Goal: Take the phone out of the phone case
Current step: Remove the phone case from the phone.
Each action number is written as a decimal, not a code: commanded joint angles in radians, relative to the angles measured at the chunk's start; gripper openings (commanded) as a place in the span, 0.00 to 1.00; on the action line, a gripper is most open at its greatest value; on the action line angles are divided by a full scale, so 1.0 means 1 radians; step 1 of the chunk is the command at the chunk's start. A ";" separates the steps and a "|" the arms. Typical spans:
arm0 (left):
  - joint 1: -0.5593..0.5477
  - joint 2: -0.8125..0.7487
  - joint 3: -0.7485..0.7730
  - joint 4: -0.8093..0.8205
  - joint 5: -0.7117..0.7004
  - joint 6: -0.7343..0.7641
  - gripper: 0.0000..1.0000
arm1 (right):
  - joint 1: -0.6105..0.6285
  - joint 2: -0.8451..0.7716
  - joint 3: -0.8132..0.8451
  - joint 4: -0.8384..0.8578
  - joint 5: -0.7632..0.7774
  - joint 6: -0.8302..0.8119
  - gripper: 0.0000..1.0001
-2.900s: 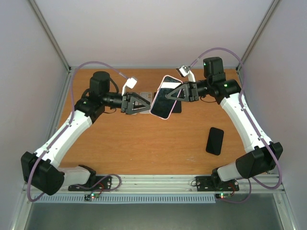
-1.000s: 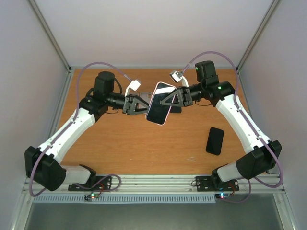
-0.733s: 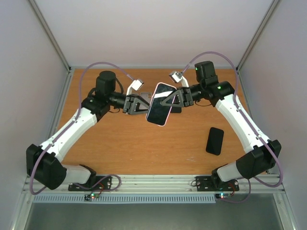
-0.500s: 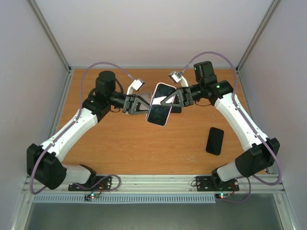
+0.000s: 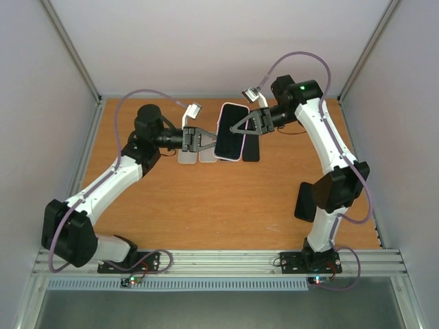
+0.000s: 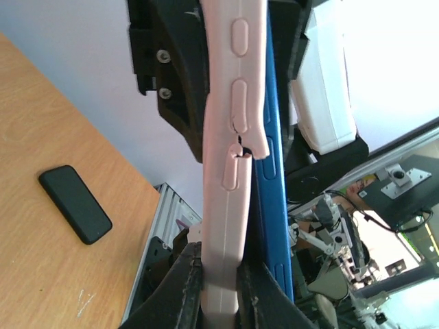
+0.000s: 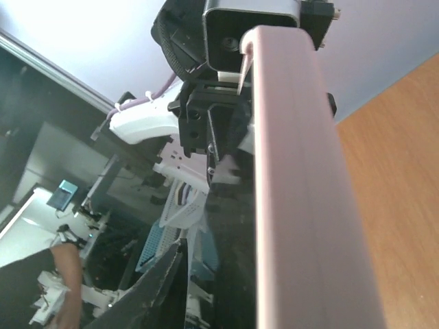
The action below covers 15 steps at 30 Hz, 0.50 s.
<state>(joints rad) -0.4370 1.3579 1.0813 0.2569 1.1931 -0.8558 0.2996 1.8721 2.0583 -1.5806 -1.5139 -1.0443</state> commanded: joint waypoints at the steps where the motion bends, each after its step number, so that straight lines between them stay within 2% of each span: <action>1: -0.002 0.008 -0.041 0.093 -0.029 -0.114 0.00 | -0.026 -0.051 0.019 -0.140 -0.112 -0.063 0.32; 5: 0.003 0.000 -0.069 0.095 -0.036 -0.117 0.00 | -0.026 -0.134 -0.091 0.153 -0.034 0.252 0.38; 7: 0.006 -0.002 -0.073 0.096 -0.037 -0.116 0.00 | -0.028 -0.230 -0.213 0.426 0.033 0.482 0.40; 8: 0.008 -0.004 -0.075 0.095 -0.037 -0.115 0.00 | -0.029 -0.273 -0.309 0.619 0.075 0.603 0.43; 9: 0.011 -0.006 -0.075 0.094 -0.038 -0.115 0.00 | -0.030 -0.310 -0.372 0.740 0.099 0.693 0.47; 11: 0.019 -0.010 -0.076 0.086 -0.040 -0.115 0.00 | -0.033 -0.336 -0.412 0.785 0.132 0.747 0.54; 15: 0.040 -0.020 -0.087 0.085 -0.051 -0.132 0.00 | -0.045 -0.340 -0.393 0.677 0.231 0.633 0.59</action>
<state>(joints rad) -0.4248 1.3617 1.0027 0.3115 1.1618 -0.9592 0.2745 1.5597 1.6562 -1.0191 -1.3731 -0.4728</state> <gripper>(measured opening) 0.099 0.563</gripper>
